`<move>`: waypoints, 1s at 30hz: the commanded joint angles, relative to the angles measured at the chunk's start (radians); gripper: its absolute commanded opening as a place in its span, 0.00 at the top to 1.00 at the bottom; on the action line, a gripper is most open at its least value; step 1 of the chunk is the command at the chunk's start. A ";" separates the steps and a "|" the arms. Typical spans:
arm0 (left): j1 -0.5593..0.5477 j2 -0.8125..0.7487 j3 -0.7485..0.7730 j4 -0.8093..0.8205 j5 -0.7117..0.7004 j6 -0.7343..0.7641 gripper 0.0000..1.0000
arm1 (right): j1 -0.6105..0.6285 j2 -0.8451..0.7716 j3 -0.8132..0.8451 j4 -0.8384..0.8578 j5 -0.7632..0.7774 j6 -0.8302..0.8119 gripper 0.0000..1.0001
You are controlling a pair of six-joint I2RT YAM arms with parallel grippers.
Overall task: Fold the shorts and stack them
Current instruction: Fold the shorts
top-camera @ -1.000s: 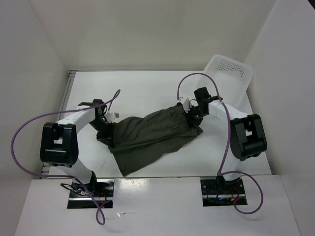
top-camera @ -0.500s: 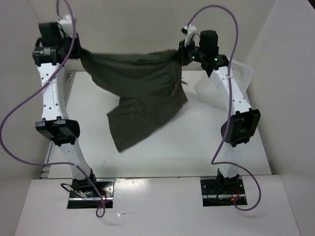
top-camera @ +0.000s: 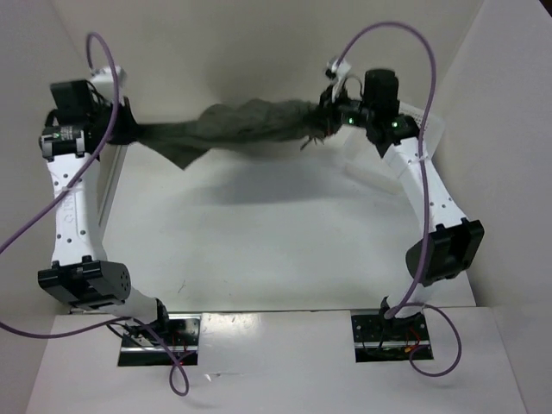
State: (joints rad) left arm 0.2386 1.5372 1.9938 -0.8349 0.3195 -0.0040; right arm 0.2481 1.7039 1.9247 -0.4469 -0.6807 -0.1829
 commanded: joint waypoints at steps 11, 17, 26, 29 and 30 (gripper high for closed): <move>-0.012 -0.304 -0.742 -0.165 0.026 0.004 1.00 | 0.003 -0.414 -0.954 -0.191 -0.034 -0.291 1.00; -0.012 -0.330 -0.621 -0.306 0.087 0.004 1.00 | 0.013 -0.434 -0.905 -0.347 -0.152 -0.299 1.00; -0.012 -0.210 -0.477 -0.117 0.133 0.004 1.00 | 0.054 -0.469 -0.869 -0.152 -0.109 -0.052 1.00; -0.022 -0.088 -0.398 0.008 0.103 0.004 1.00 | 0.054 -0.365 -0.756 0.062 -0.060 0.098 1.00; -0.022 -0.048 -0.341 0.037 0.089 0.004 1.00 | 0.054 -0.315 -0.689 0.107 -0.028 0.143 1.00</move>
State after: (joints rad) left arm 0.2184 1.3918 1.5406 -0.9874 0.4263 -0.0044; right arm 0.2970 1.3083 1.0679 -0.6361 -0.7757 -0.2169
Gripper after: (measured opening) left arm 0.010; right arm 0.022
